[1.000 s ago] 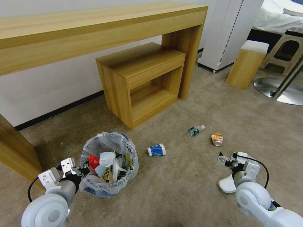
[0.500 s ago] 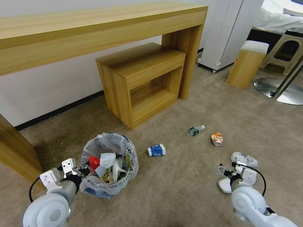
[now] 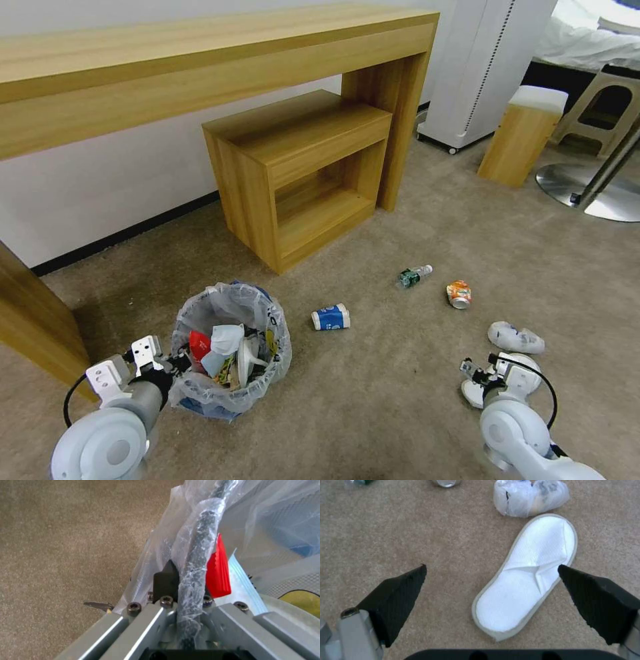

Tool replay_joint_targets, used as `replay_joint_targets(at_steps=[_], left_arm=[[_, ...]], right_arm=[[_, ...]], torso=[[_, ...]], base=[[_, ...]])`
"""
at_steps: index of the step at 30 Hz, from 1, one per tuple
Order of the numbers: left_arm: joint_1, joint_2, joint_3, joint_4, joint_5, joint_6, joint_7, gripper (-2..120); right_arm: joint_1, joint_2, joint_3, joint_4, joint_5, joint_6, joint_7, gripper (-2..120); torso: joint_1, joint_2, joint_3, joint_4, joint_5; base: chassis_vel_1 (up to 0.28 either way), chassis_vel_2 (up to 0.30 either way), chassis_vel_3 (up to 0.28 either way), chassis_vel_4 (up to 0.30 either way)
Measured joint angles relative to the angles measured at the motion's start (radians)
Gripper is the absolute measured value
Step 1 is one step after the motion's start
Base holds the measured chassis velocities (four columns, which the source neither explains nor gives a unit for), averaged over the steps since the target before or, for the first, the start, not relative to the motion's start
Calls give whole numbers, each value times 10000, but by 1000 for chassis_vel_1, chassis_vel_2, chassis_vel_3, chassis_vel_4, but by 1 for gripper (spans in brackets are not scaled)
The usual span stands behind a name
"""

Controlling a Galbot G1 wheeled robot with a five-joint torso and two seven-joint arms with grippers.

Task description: Pick up the trash bin and place the garbage on the floor into it.

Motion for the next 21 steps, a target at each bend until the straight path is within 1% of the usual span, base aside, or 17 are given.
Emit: replay_joint_targets(at_steps=[11, 13, 17, 21], left_arm=[[-65, 32, -12, 123, -99, -26, 2, 0], [-96, 44, -13, 169, -161, -33, 3, 0], [-128, 98, -15, 222, -201, -33, -4, 0], [-201, 132, -15, 288, -248, -34, -30, 0]], right_arm=[[1033, 150, -432, -1042, 11, 115, -221, 100], [1412, 239, -534, -1499, 13, 160, -274, 100], [1584, 256, -545, -1826, -5, 227, -331, 100], [1515, 209, -438, -1884, -38, 238, -346, 100]], torso=[[0, 0, 0, 1, 1], [0, 0, 0, 1, 2], [0, 0, 0, 1, 1], [0, 0, 0, 1, 1]], base=[[0, 0, 0, 0], [0, 0, 0, 0], [0, 0, 0, 0], [0, 0, 0, 0]])
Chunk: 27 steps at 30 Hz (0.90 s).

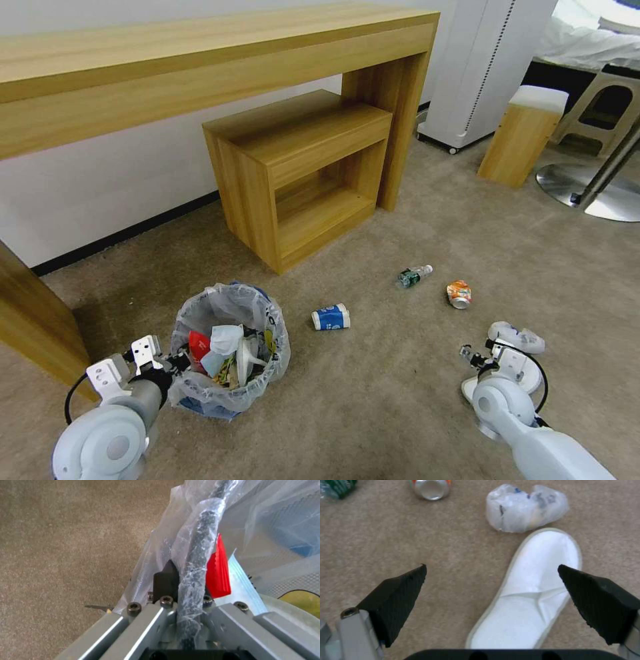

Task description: Pick up the trash bin and place the garbage on the floor into it.

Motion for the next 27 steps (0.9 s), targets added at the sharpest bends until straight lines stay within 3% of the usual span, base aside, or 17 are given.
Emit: replay_joint_targets(at_steps=[27], left_arm=[[71, 152, -49, -206, -157, -41, 10, 0]], right_arm=[[-727, -13, 518, -498, -577, 84, -52, 100]], torso=[[0, 1, 0, 0, 1]], base=[[0, 0, 0, 0]])
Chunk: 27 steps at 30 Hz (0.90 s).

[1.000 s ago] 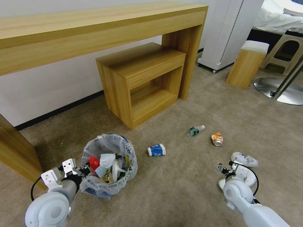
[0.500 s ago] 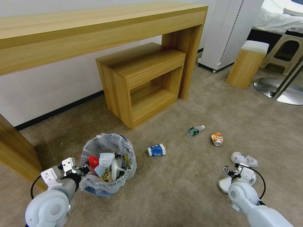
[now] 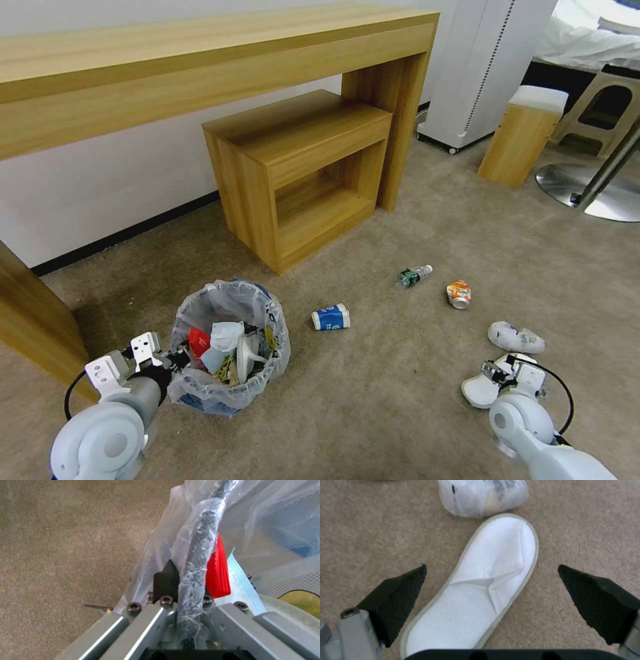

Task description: Pick up the trash bin and place the garbage on the floor into it.

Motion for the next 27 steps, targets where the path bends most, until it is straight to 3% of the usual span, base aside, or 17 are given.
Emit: replay_joint_targets(at_steps=[27], left_arm=[[87, 176, -171, -125, -211, -74, -40, 0]], right_arm=[[668, 442, -330, -1429, -206, 50, -607, 100]], torso=[[0, 0, 0, 0, -3]], base=[[0, 0, 0, 0]])
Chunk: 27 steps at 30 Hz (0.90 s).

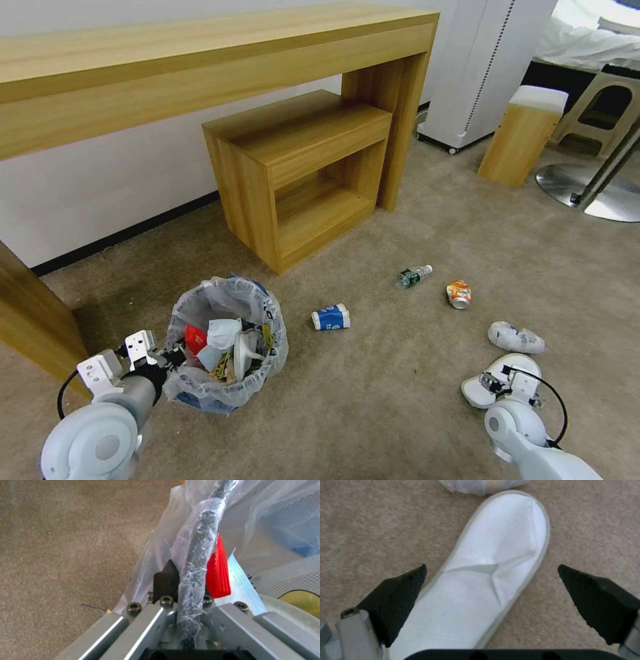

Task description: Pick up the trash bin and place the garbage on the floor into it.

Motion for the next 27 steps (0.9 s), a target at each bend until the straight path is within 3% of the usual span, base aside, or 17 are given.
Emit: replay_joint_targets(at_steps=[27], left_arm=[[115, 15, -42, -284, -123, -19, -188, 0]], right_arm=[[936, 291, -533, -1200, 12, 54, -383, 100]], torso=[[0, 0, 0, 0, 1]], base=[[0, 0, 0, 0]])
